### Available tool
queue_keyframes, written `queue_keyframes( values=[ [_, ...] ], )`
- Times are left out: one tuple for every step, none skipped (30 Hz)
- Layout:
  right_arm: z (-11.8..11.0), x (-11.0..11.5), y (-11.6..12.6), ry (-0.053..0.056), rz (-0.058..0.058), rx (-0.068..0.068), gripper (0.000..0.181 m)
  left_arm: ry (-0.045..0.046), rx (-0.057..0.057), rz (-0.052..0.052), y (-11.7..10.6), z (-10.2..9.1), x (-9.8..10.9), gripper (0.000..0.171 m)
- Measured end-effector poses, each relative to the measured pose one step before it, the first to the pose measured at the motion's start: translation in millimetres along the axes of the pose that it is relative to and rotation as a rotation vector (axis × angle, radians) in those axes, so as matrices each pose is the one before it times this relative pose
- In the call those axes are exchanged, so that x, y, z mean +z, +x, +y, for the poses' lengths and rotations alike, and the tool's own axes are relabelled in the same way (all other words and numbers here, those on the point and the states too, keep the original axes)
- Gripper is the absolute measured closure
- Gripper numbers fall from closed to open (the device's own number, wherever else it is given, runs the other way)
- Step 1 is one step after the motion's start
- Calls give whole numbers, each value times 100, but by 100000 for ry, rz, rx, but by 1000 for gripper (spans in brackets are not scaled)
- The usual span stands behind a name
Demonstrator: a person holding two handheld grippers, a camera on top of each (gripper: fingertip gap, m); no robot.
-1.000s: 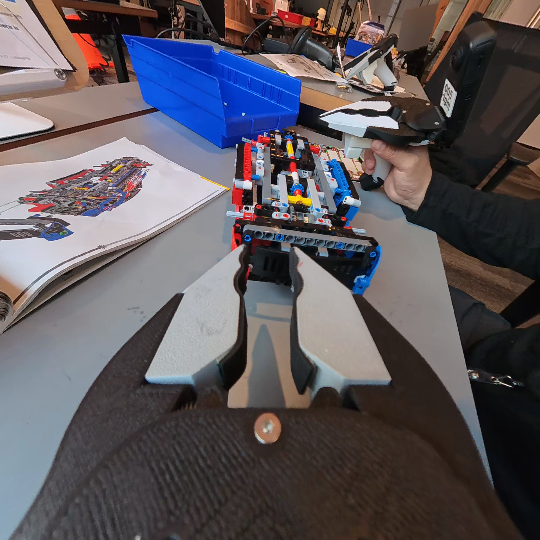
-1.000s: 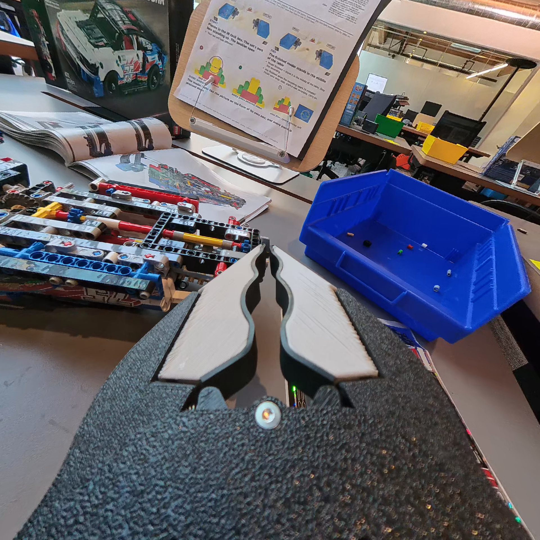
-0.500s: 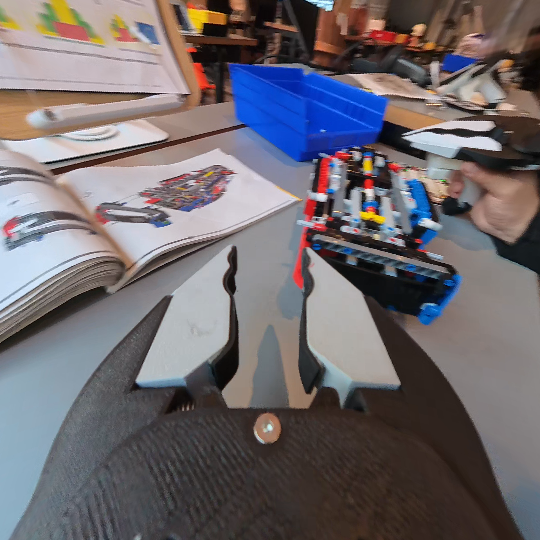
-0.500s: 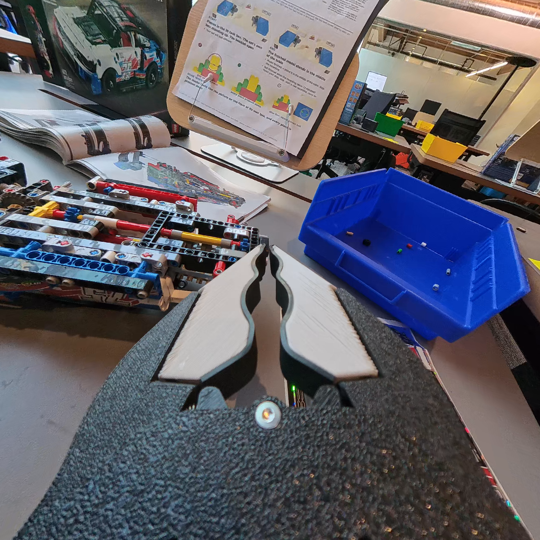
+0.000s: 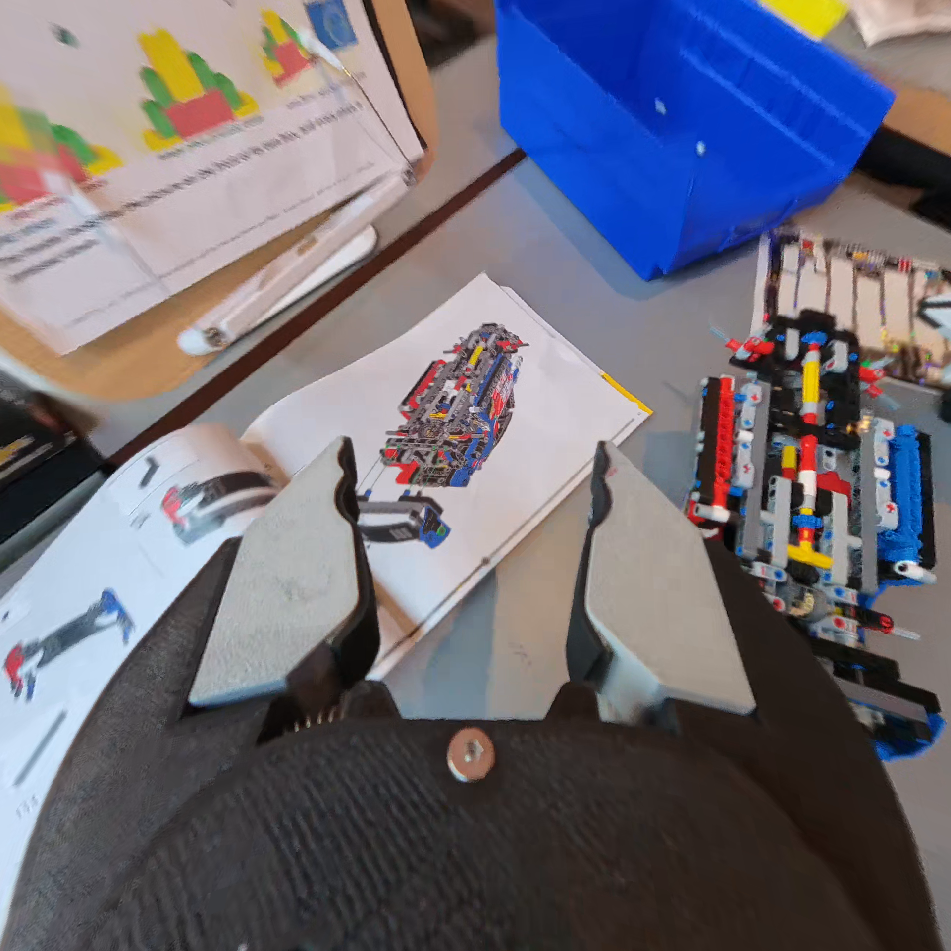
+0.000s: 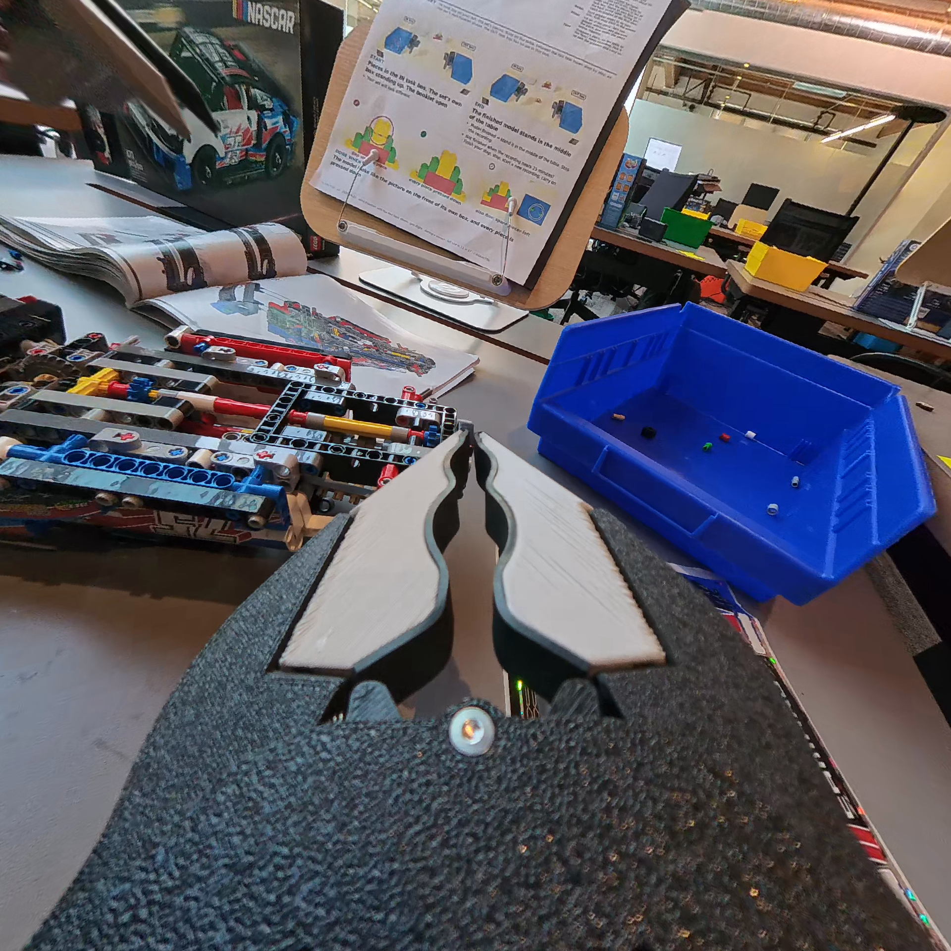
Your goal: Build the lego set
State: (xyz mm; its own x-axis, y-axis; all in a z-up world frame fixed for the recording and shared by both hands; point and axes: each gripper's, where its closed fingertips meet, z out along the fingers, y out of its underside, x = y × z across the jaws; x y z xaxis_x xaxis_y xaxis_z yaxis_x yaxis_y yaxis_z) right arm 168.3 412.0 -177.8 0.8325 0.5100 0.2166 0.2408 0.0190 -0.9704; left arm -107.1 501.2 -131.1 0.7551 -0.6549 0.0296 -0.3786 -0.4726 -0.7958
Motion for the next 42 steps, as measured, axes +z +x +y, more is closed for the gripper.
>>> queue_keyframes(
  values=[
    [-18,-21,12,127,-39,189,180,-6074,1815,2851,-26,79,1555,82],
    [-17,-12,15,122,-53,185,180,-5390,1766,3821,212,291,1589,86],
    [-9,-28,8,128,-35,145,180,-4566,1014,5269,501,444,1606,87],
    [-21,-12,-10,109,-117,105,180,-4779,-228,3778,265,567,1563,87],
    [-10,-20,-19,100,-151,63,180,-4838,-140,1343,-81,589,1440,86],
    [-5,-5,-1,67,-97,59,180,-4252,501,319,-87,521,1273,84],
    [-10,-9,-3,33,-119,74,180,-3202,414,272,43,348,1103,82],
    [3,8,-1,14,-142,116,180,-2728,-69,-64,113,238,940,81],
    [-10,9,-14,37,-224,160,180,-2668,537,-383,176,214,843,79],
    [-20,-3,-17,139,-314,188,180,-2944,1599,-1886,6,302,791,77],
    [-18,5,-22,175,-288,172,180,-3925,2370,-3614,-230,545,813,76],
    [-25,-2,-21,140,-226,111,180,-5863,2236,-3671,-282,963,907,77],
    [-8,-4,-17,92,-195,89,180,-6373,2331,-1879,-36,1149,875,75],
    [-16,-6,-15,77,-194,92,180,6649,-4171,-340,-162,-725,33,85],
    [-16,0,-5,148,-104,95,180,2338,-2494,165,-168,-84,87,87],
    [-24,2,-19,116,-152,112,180,1415,-1637,-671,-262,-80,-36,92],
    [-1,-3,-8,26,-86,59,180,288,-685,-164,-128,19,-32,94],
    [-2,-3,1,29,-51,5,181,112,22,-38,-27,-1,-11,94],
    [-1,13,-16,-5,-90,6,181,-380,204,-29,-6,2,-1,94],
    [0,4,-12,-17,-52,-52,181,-843,-108,-154,-61,1,-13,96],
    [-3,1,-10,-10,28,-109,181,-553,-1013,-500,-165,-52,-9,99],
    [10,5,-14,-52,66,-131,181,87,-1606,-880,-259,-69,-10,104],
    [-6,-2,-11,-6,83,-177,181,714,-1823,-961,-255,-89,-10,109],
    [4,-5,-7,4,78,-156,181,1064,-1164,-583,-187,-51,-7,113],
    [0,0,-10,-31,42,-84,181,1146,-637,-239,-80,-8,-19,116],
    [-3,6,-5,5,10,-34,181,901,-98,-117,-25,23,-93,129],
    [-2,-7,-7,14,0,25,181,135,380,-209,-27,107,-103,143],
    [-2,1,2,16,29,34,181,50,519,-203,-50,132,-82,156],
    [-7,-18,2,65,38,12,181,288,521,-175,-102,120,-53,167],
    [-5,-10,1,50,5,43,181,846,173,-344,-179,76,-20,171],
    [-11,-13,2,26,-5,38,181,742,-1502,1333,-18,52,-41,171],
    [-2,1,-2,17,-13,-2,181,-212,-2610,1669,-54,111,-89,171],
    [-2,-8,-8,11,-15,14,181,-310,-1881,1213,-90,86,-118,171],
    [-3,2,-6,23,-42,3,181,-264,-755,237,-158,103,-160,171],
    [6,2,1,-22,-80,12,181,-245,139,-738,-251,103,-212,171],
    [8,4,-10,-59,-89,40,181,-72,864,-1567,-362,81,-233,171],
    [2,3,-12,-30,-33,-11,181,-113,1266,-1861,-386,113,-180,171],
    [0,4,-10,-18,-50,-81,181,-328,1340,-1925,-387,148,-128,171],
    [-39,-29,-8,233,-76,-85,181,-438,721,-1498,-289,115,-152,171],
    [-120,-64,-15,742,-186,62,181,-474,-238,789,129,31,-253,171],
    [-69,-49,57,549,-42,537,181,-96,-1258,3082,513,-139,-377,170],
    [48,10,71,-144,-133,896,181,351,-1538,6019,1012,-340,-465,130]
  ],
)
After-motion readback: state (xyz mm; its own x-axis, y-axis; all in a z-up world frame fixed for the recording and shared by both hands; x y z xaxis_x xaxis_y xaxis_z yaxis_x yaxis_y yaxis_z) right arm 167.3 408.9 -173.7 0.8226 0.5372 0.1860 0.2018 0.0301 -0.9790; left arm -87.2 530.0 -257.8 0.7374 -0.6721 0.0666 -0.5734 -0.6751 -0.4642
